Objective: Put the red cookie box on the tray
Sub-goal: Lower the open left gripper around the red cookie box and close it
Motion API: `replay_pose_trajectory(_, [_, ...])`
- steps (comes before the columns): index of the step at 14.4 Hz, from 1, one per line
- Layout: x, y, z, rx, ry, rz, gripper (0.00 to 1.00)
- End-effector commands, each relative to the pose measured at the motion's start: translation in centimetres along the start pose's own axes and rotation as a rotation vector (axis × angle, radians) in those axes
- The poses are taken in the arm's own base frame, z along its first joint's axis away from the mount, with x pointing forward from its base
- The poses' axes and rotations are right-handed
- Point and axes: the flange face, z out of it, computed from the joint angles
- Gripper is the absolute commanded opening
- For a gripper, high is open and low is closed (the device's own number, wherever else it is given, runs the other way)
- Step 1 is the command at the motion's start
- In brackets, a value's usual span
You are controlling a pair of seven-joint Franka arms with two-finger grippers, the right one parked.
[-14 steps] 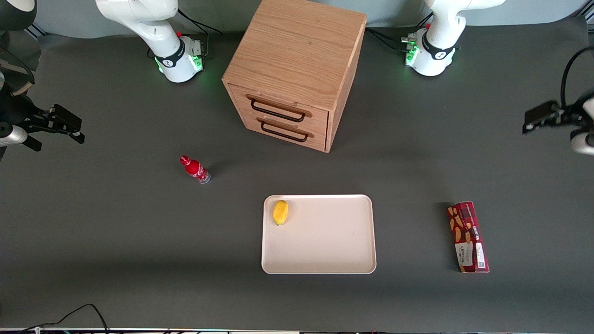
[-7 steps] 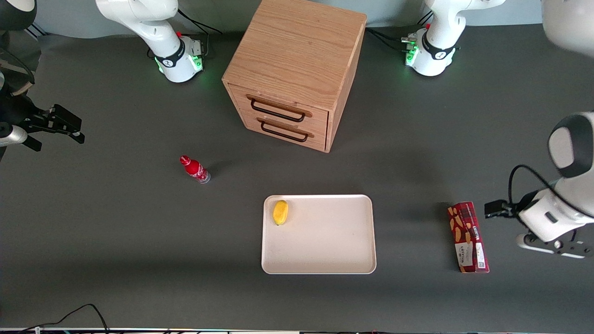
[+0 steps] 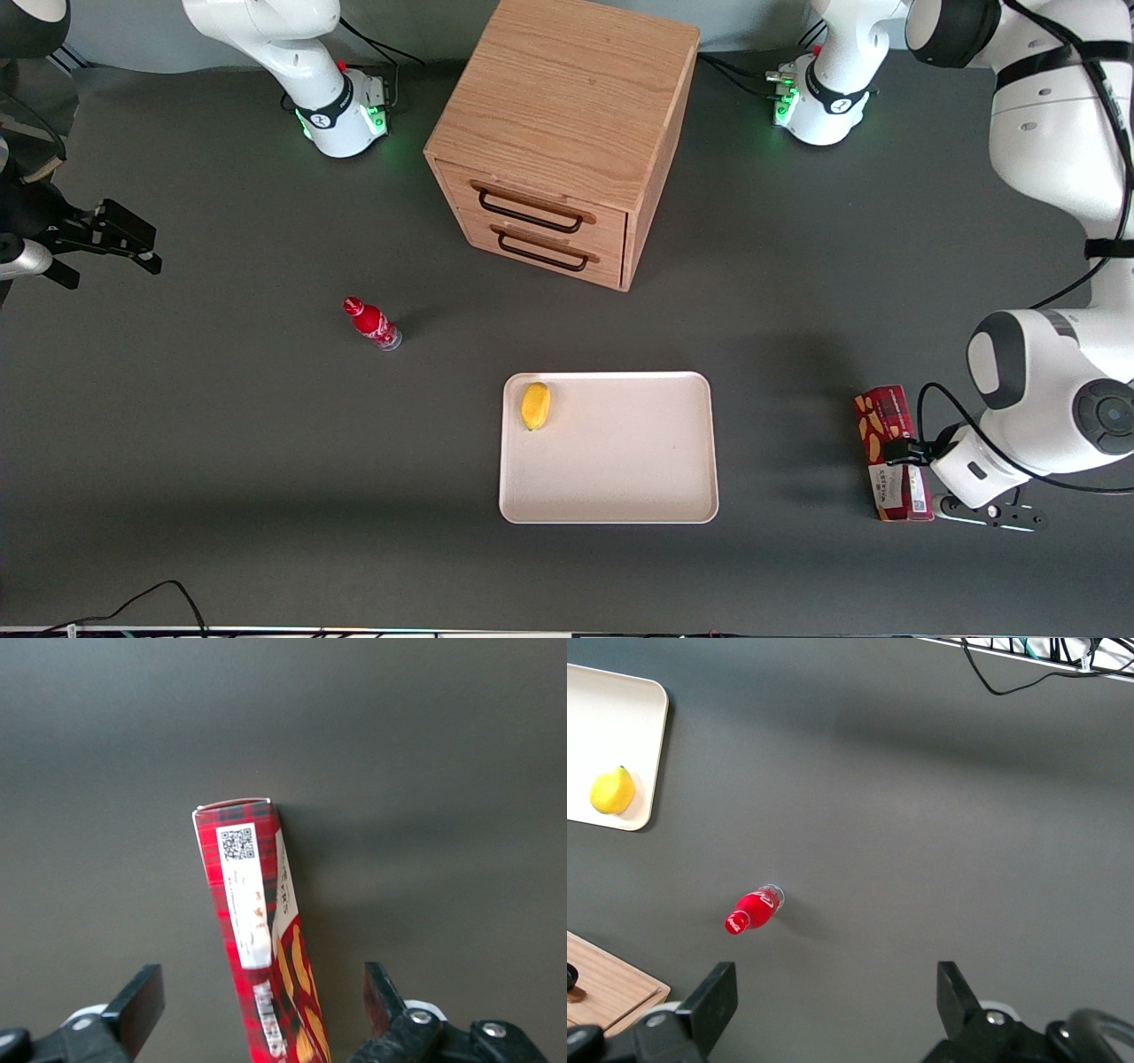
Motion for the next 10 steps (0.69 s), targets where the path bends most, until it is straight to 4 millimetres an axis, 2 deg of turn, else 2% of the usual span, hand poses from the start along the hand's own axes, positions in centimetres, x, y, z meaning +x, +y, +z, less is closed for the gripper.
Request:
replay_pose_trajectory(1, [-0.2, -1.0, 2.5, 0.010, 0.003, -0.052, 1.00])
replay_pose_trajectory(3, [-0.5, -1.2, 4.3, 0.009, -0.014, -0.106, 1.00])
replay_pose_trajectory(4, [-0.5, -1.2, 4.5, 0.009, -0.015, -0.130, 0.96])
replay_pose_trajectory(5, [-0.6, -1.1, 4.7, 0.007, -0.018, -0.158, 0.68])
replay_pose_trajectory(6, [-0.5, -1.0, 4.7, 0.009, -0.018, -0.175, 0.33])
replay_pose_trajectory(7, [-0.5, -1.0, 4.7, 0.010, -0.018, -0.174, 0.10])
replay_pose_trajectory(8, [-0.5, -1.1, 4.7, 0.012, -0.018, -0.175, 0.00])
replay_pose_trajectory(10, [-0.5, -1.0, 4.6, 0.032, -0.018, -0.161, 0.00])
